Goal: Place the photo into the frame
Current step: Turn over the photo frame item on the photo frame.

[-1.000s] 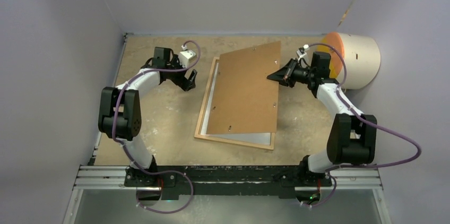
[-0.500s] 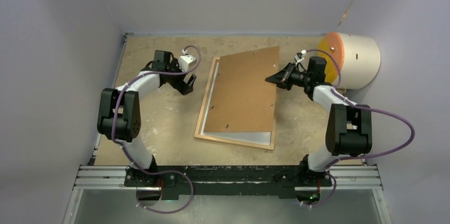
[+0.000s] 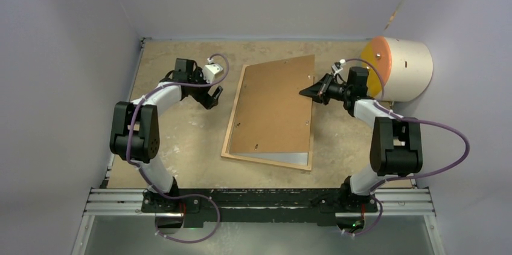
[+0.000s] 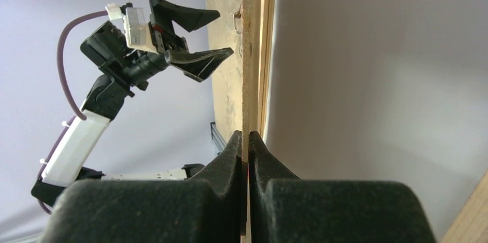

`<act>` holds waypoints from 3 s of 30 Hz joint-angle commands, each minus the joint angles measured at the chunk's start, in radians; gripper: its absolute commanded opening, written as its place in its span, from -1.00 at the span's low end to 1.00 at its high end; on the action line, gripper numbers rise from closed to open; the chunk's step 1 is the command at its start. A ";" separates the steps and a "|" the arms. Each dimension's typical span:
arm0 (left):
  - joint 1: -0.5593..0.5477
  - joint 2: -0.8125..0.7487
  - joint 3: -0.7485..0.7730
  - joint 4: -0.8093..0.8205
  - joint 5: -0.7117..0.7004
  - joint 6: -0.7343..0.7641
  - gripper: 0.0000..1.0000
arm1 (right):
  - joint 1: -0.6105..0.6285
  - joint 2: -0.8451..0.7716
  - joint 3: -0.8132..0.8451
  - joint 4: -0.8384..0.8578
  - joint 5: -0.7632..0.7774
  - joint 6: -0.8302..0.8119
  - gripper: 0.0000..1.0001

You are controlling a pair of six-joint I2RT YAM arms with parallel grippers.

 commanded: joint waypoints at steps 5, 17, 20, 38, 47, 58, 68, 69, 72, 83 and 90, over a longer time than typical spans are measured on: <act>0.004 -0.053 -0.014 0.025 -0.016 0.021 0.92 | 0.013 0.027 0.003 0.042 -0.060 0.001 -1.00; 0.004 -0.062 -0.025 0.017 -0.024 0.035 0.93 | 0.012 0.057 0.023 0.027 -0.075 -0.014 -1.00; 0.004 -0.072 -0.028 0.013 -0.026 0.041 0.93 | 0.012 0.063 0.049 0.001 -0.075 -0.031 -1.00; 0.004 -0.074 -0.019 -0.022 -0.030 0.058 0.94 | -0.021 0.087 0.077 0.014 -0.101 -0.038 -1.00; 0.002 -0.067 -0.006 -0.044 -0.037 0.059 0.94 | -0.023 0.075 0.079 0.010 -0.092 -0.047 -1.00; 0.001 -0.060 -0.009 -0.045 -0.025 0.053 0.94 | -0.023 0.071 0.056 0.050 -0.038 -0.053 -1.00; -0.002 -0.057 -0.033 -0.036 -0.039 0.065 0.94 | 0.012 0.085 -0.018 0.156 0.016 0.013 -1.00; -0.002 -0.057 -0.036 -0.035 -0.039 0.066 0.94 | 0.019 0.085 -0.019 0.163 0.023 0.016 -1.00; -0.002 -0.059 -0.049 -0.029 -0.038 0.068 0.95 | 0.056 0.090 -0.026 0.171 0.044 0.015 -1.00; -0.001 -0.073 -0.076 -0.019 -0.062 0.082 0.96 | 0.157 0.126 -0.025 0.158 0.159 0.007 -0.94; 0.007 -0.065 -0.061 -0.026 -0.107 0.070 0.96 | 0.221 0.113 0.023 0.017 0.307 -0.039 0.68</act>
